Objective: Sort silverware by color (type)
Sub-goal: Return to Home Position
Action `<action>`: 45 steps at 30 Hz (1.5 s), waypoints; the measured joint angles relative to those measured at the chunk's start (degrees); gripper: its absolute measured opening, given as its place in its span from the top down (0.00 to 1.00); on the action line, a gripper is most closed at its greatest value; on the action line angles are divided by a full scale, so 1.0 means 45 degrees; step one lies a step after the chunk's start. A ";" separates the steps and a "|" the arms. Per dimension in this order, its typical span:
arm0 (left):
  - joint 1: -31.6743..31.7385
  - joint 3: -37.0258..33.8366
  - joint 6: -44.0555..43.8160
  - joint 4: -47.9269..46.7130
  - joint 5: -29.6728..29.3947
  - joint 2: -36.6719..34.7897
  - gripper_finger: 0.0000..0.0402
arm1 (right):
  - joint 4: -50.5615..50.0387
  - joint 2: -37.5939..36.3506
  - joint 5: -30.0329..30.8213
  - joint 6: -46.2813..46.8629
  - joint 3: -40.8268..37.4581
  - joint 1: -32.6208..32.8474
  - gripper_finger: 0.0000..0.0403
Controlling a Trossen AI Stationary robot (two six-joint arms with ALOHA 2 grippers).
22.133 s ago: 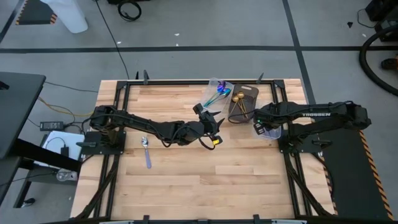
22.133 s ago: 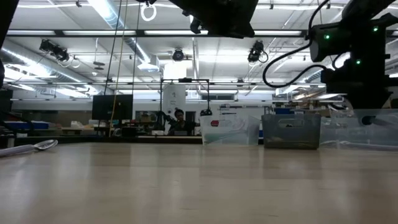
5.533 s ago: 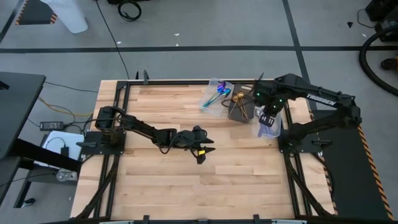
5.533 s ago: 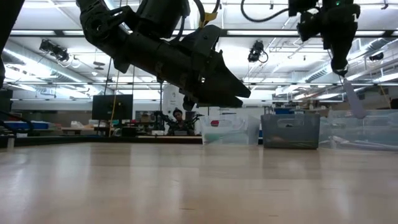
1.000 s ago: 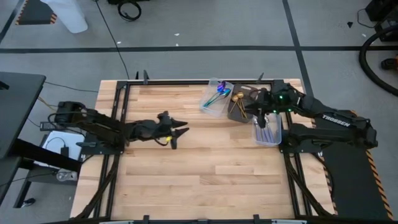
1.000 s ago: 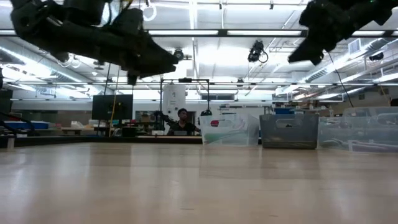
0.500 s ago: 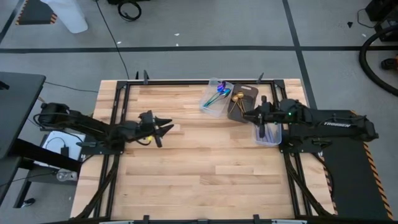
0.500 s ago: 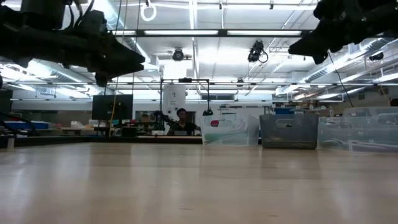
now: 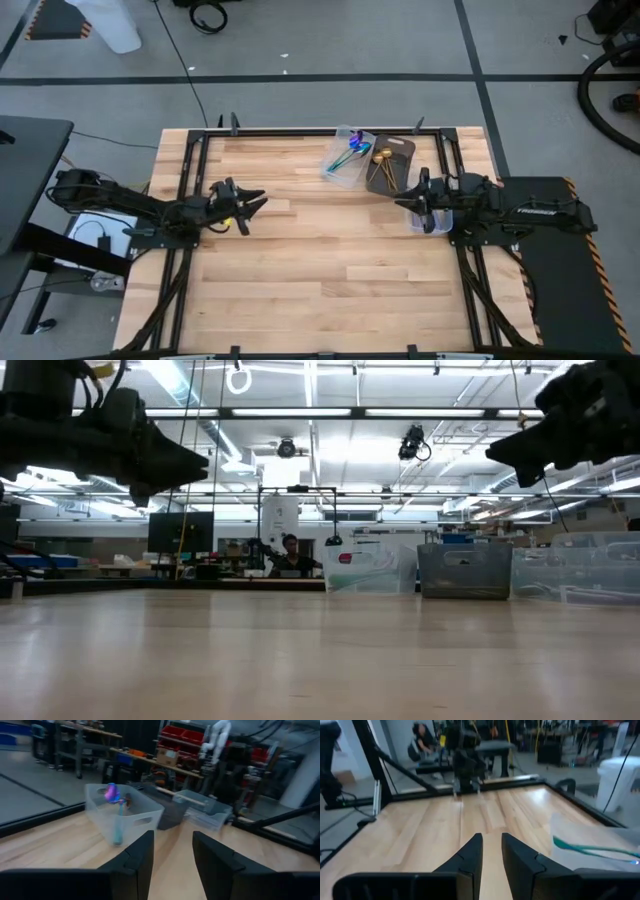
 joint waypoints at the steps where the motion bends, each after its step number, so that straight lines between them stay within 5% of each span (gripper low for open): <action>1: 0.0004 0.0000 -0.0011 -0.0247 -0.0215 -0.0099 0.65 | 0.0186 -0.0291 -0.0005 0.0004 -0.0232 -0.0009 0.80; 13: -0.0516 0.0000 0.0684 -0.0867 -0.2301 -0.0274 0.65 | 0.0675 -0.2267 -0.0365 0.0037 -0.1618 -0.0397 0.80; 22: -0.1253 -0.0005 0.1643 -0.2786 -0.1982 -0.3512 0.65 | 0.0646 -0.2974 -0.0656 0.0203 -0.1529 -0.0393 0.82; 32: -0.0768 -0.0005 0.0361 -0.7878 0.3682 -0.7226 0.65 | 0.1536 -0.2963 -0.2403 0.2222 -0.1516 -0.0344 0.82; 39: -0.0970 -0.0010 0.1053 -0.8174 0.7752 -0.7730 0.65 | 0.1533 -0.2935 -0.2225 0.2350 -0.1516 -0.0344 0.82; 45: -0.1233 -0.0015 0.0625 -0.8155 0.8411 -0.7698 0.65 | 0.1533 -0.2935 -0.2215 0.2346 -0.1516 -0.0344 0.82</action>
